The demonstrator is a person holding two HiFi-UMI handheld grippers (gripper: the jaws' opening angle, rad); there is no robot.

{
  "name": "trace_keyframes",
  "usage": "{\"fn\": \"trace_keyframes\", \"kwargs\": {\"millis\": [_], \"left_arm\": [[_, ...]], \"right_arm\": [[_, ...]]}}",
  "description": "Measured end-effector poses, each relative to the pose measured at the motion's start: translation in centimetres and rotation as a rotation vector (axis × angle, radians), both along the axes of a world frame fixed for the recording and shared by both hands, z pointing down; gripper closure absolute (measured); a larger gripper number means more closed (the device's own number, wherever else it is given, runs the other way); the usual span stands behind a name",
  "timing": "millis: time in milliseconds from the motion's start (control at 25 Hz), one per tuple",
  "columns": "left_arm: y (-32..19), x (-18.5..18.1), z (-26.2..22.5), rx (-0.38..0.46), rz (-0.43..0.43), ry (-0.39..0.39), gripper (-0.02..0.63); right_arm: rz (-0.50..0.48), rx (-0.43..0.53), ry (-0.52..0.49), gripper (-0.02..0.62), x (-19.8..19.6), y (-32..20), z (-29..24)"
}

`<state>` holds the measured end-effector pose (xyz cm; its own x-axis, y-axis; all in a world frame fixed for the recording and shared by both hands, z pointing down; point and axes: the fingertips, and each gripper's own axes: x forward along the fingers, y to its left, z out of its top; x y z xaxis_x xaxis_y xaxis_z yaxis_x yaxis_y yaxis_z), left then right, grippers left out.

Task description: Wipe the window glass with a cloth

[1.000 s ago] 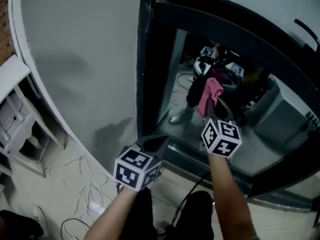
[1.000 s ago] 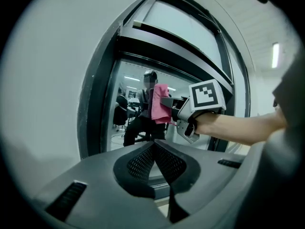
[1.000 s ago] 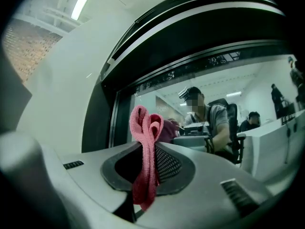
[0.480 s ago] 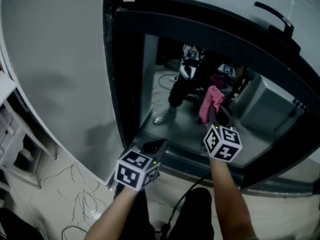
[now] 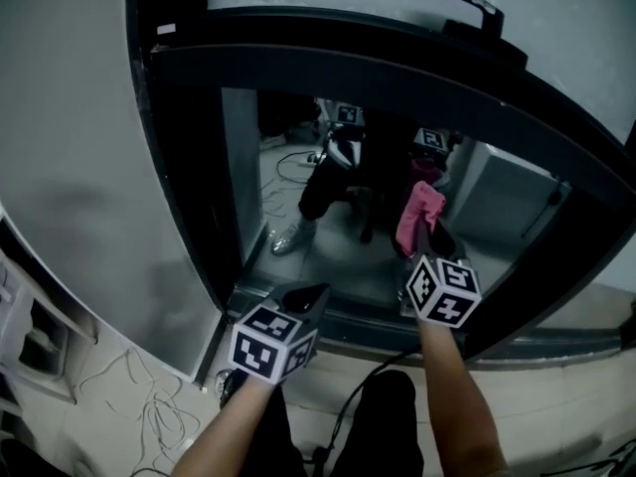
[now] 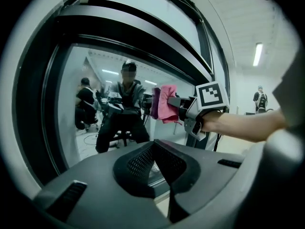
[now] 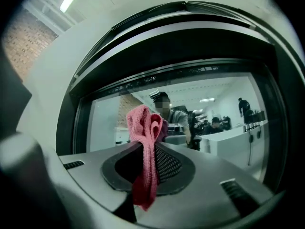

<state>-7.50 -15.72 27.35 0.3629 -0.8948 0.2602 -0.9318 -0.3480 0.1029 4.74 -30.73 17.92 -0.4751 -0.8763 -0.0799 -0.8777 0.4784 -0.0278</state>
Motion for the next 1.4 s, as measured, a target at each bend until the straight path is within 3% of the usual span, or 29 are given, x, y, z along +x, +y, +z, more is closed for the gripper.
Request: {"fn": "trace_keyframes", "kwargs": {"millis": [1400], "left_arm": [[-5.5, 19.5, 2.1, -0.042, 0.312, -0.028, 0.604]], "right_arm": [[0.421, -0.052, -0.044, 0.541, 29.8, -4.7, 1.8]]}}
